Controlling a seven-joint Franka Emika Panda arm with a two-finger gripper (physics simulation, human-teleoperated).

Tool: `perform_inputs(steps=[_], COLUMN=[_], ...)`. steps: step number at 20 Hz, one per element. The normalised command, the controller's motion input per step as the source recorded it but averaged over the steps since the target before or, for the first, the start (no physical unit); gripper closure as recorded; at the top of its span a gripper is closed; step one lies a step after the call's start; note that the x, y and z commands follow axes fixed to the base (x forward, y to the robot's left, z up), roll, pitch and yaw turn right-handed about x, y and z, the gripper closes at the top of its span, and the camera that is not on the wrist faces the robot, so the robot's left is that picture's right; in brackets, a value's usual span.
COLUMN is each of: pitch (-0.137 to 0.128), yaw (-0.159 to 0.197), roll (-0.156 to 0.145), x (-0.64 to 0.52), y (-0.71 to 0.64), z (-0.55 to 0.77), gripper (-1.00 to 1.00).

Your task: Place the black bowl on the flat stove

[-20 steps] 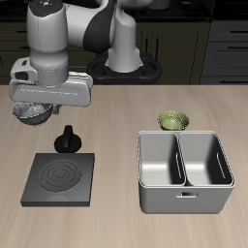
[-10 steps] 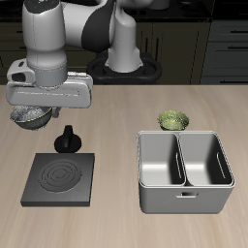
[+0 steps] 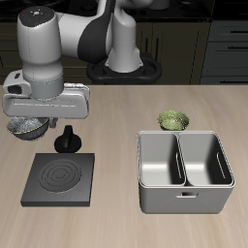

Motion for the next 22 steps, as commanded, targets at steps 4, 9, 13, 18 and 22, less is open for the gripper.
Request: perform_inputs(steps=[4, 9, 13, 18, 22], pitch=[0.002, 0.032, 0.028, 0.019, 0.035], yaw=[0.013, 0.020, 0.020, -0.002, 0.005], roll=[0.026, 0.020, 0.004, 0.004, -0.005], x=[0.05, 0.09, 0.04, 0.01, 0.05], y=[0.12, 0.16, 0.04, 0.01, 0.07], z=[-0.11, -0.30, -0.28, -0.27, -0.33], gripper=[1.00, 1.00, 1.00, 1.00, 1.00])
